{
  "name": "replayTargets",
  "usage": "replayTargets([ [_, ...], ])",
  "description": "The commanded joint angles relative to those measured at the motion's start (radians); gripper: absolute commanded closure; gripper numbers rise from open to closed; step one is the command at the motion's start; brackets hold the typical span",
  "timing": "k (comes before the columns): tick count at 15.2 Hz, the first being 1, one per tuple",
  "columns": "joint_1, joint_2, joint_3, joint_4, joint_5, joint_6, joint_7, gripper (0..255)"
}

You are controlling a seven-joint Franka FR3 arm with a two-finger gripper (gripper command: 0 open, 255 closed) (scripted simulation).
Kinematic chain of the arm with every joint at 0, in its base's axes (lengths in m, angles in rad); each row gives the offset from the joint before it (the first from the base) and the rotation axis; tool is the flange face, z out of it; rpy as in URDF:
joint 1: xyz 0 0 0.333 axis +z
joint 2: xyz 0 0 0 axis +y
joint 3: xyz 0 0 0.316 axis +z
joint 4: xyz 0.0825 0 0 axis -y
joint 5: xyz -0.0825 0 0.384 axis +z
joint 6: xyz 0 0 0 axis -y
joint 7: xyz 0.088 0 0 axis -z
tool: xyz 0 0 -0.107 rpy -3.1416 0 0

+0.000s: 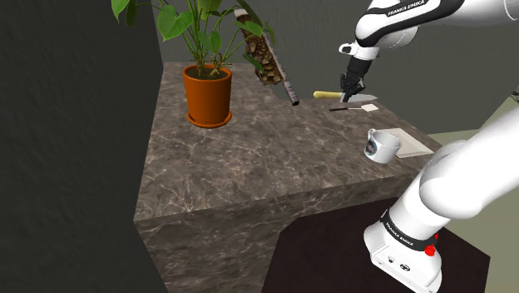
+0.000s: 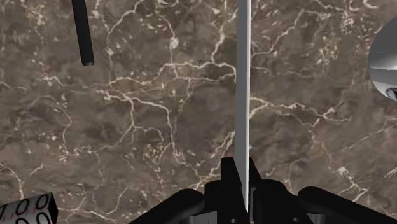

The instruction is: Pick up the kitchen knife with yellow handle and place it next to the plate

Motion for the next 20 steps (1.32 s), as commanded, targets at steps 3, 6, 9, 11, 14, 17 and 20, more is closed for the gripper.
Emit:
replayTargets([
  [3,-0.025,0.076,-0.079,0.076,0.028,-0.003,-0.125,255],
  [6,-0.042,0.152,-0.136,0.149,0.07,-0.009,-0.223,255],
  [9,-0.067,0.243,-0.186,0.233,0.131,-0.022,-0.329,255],
  [11,-0.082,0.287,-0.202,0.26,0.163,-0.016,-0.374,255],
  [14,-0.085,0.303,-0.202,0.234,0.176,0.022,-0.384,255],
  [17,-0.087,0.323,-0.202,0.209,0.192,0.06,-0.396,255],
  [20,-0.09,0.344,-0.201,0.187,0.211,0.098,-0.409,255],
])
